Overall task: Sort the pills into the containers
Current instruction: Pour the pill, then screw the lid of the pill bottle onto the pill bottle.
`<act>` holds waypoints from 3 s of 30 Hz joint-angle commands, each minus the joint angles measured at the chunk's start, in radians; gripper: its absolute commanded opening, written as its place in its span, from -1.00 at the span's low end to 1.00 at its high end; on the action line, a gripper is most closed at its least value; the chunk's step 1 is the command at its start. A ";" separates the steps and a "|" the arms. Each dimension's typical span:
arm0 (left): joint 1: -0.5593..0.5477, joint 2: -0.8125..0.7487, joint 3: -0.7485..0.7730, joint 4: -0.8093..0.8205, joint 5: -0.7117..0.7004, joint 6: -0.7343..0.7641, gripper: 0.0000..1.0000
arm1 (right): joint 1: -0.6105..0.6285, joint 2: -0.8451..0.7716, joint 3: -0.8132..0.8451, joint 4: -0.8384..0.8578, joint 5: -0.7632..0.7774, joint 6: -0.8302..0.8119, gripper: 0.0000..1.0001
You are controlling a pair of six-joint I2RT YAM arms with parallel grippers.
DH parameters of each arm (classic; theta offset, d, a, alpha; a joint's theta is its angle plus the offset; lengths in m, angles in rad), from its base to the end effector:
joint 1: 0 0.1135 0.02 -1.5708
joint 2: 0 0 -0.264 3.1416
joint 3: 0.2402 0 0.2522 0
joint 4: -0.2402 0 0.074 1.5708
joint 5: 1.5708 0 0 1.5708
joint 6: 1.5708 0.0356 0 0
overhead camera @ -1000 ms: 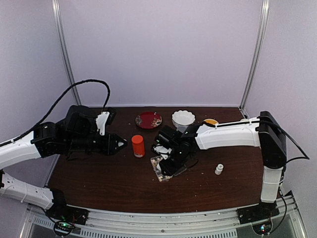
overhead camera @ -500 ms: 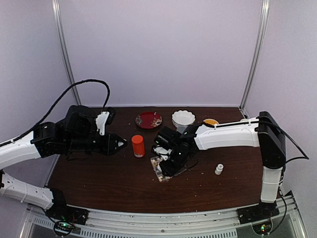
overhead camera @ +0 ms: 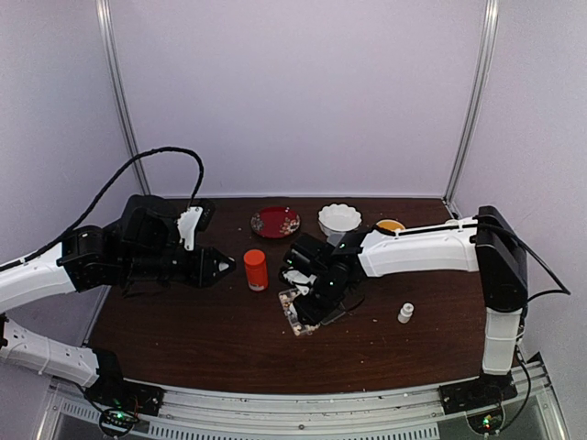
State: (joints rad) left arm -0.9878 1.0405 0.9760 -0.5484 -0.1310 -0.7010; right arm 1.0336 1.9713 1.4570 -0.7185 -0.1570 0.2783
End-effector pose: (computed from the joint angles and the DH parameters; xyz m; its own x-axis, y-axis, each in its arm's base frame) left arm 0.1273 -0.1846 0.3225 -0.7379 -0.0426 -0.6736 0.3833 0.7950 -0.4702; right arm 0.2009 0.3481 0.1854 -0.7046 -0.6527 -0.2783 -0.7088 0.6658 0.2329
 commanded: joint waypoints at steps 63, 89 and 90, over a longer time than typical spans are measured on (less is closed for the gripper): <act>0.006 0.024 0.073 0.007 0.090 -0.022 -1.00 | 0.019 -0.940 -0.870 1.698 -0.145 -0.374 -1.00; 0.006 0.026 0.077 0.377 0.608 -0.214 -0.96 | 0.195 -0.654 -0.601 1.197 0.023 -0.526 -1.00; 0.006 0.029 0.078 0.371 0.609 -0.212 -0.97 | 0.196 -0.650 -0.596 1.196 0.024 -0.525 -1.00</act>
State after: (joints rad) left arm -0.9878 1.0615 1.0603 -0.2329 0.4389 -0.8970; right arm 1.2217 1.3102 0.8177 0.4683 -0.1692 -0.2409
